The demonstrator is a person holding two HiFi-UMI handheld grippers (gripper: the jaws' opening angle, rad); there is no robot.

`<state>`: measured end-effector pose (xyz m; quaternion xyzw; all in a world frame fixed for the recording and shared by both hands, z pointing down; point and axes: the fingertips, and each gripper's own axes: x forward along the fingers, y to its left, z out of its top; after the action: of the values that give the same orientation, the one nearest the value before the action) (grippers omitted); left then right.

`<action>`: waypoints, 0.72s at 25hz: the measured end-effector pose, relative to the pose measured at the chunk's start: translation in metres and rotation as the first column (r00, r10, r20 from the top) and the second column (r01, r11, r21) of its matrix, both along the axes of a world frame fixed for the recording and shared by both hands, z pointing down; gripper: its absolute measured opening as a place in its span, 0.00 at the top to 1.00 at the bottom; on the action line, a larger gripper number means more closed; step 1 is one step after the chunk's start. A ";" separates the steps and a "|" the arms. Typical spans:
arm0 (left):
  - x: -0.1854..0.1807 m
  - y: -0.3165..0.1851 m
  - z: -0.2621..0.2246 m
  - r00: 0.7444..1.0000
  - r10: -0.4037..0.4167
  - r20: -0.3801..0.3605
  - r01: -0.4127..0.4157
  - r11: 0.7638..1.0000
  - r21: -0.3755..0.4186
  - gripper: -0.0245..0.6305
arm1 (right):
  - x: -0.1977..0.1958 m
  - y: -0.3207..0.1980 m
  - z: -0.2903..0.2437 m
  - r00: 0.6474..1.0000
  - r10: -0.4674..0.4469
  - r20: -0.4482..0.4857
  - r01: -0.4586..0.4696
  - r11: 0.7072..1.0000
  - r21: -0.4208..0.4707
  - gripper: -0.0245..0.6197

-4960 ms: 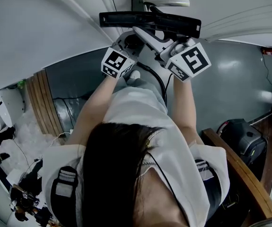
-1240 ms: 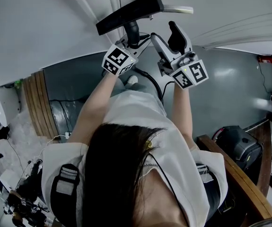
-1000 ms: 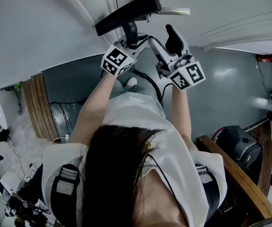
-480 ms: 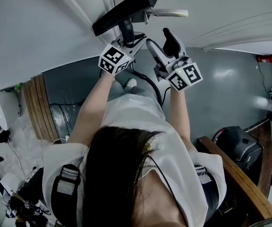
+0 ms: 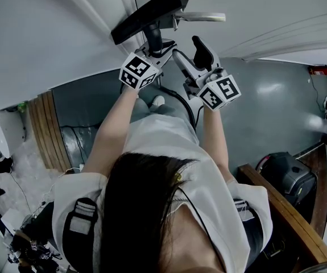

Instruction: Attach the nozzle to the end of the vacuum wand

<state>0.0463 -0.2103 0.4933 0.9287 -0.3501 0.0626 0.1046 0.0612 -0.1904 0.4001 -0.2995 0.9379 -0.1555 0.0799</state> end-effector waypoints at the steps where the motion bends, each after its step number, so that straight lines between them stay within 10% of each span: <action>1: 0.000 0.000 0.000 1.000 -0.003 0.001 0.003 1.000 -0.001 0.94 | -0.001 0.001 0.000 1.000 -0.004 -0.002 0.004 1.000 -0.001 0.44; 13: 0.011 -0.004 -0.001 0.998 0.054 0.007 -0.054 0.998 -0.028 0.93 | -0.007 0.003 -0.003 1.000 -0.021 0.010 0.021 1.000 -0.010 0.44; 18: 0.004 0.003 -0.004 0.988 0.074 -0.138 -0.083 0.994 -0.064 0.75 | -0.017 0.003 0.001 0.999 -0.030 0.010 0.031 0.999 -0.016 0.44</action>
<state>0.0500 -0.2074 0.4898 0.9397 -0.3030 0.0156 0.1579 0.0444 -0.1877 0.4014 -0.2851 0.9407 -0.1656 0.0797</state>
